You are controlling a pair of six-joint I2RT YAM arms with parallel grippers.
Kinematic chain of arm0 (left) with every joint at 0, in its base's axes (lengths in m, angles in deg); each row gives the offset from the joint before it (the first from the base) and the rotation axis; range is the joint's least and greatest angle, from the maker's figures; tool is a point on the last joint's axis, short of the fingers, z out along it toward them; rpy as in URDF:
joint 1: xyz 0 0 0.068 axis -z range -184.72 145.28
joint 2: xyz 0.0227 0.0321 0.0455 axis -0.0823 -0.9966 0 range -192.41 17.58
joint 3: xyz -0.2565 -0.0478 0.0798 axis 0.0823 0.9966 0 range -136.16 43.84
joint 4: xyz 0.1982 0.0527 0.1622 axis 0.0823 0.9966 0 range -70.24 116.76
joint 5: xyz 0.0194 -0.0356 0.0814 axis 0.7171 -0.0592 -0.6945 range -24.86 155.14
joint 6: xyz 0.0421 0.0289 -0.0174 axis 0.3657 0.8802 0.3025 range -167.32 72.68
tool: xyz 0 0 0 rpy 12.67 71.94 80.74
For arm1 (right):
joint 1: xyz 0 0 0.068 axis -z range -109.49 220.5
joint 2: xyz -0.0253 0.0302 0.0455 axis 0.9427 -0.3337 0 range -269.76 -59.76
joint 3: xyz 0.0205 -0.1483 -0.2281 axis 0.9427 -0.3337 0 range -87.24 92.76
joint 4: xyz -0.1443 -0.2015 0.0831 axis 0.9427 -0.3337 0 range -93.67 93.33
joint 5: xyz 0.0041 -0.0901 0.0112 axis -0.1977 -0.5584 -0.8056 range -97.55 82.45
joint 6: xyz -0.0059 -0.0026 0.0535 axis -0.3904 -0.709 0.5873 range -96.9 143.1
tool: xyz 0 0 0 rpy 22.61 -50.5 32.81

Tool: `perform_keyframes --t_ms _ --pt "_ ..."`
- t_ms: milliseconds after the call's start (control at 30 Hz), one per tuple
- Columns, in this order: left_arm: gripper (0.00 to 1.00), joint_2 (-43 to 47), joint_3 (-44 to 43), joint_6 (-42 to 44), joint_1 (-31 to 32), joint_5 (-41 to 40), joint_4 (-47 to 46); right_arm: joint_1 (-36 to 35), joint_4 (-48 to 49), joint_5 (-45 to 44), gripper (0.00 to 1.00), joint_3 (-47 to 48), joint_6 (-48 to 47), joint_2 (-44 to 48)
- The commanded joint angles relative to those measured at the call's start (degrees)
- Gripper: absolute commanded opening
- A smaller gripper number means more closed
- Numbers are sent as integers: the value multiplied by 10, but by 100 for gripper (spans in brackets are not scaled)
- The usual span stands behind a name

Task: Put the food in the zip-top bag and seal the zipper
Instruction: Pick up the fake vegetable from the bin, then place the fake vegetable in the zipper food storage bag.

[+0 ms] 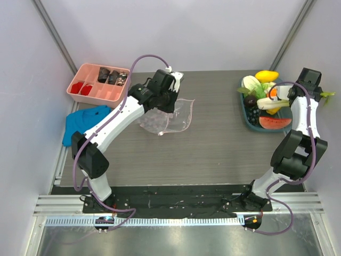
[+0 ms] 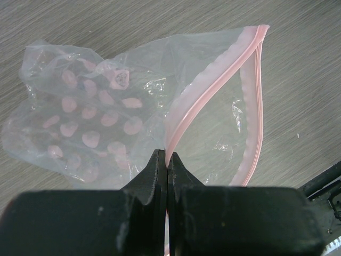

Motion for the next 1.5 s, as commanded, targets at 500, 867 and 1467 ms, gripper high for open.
perform_keyframes --t_ms 500,867,1467 --pt "0 4 -28 -21 -4 -5 -19 -90 -88 101 1 54 80 157" --pt "0 -18 -54 -38 -18 -36 -7 -379 -148 40 1 7 229 207" --pt "0 -81 -119 -73 -28 -116 21 -471 -223 -25 1 22 314 240"
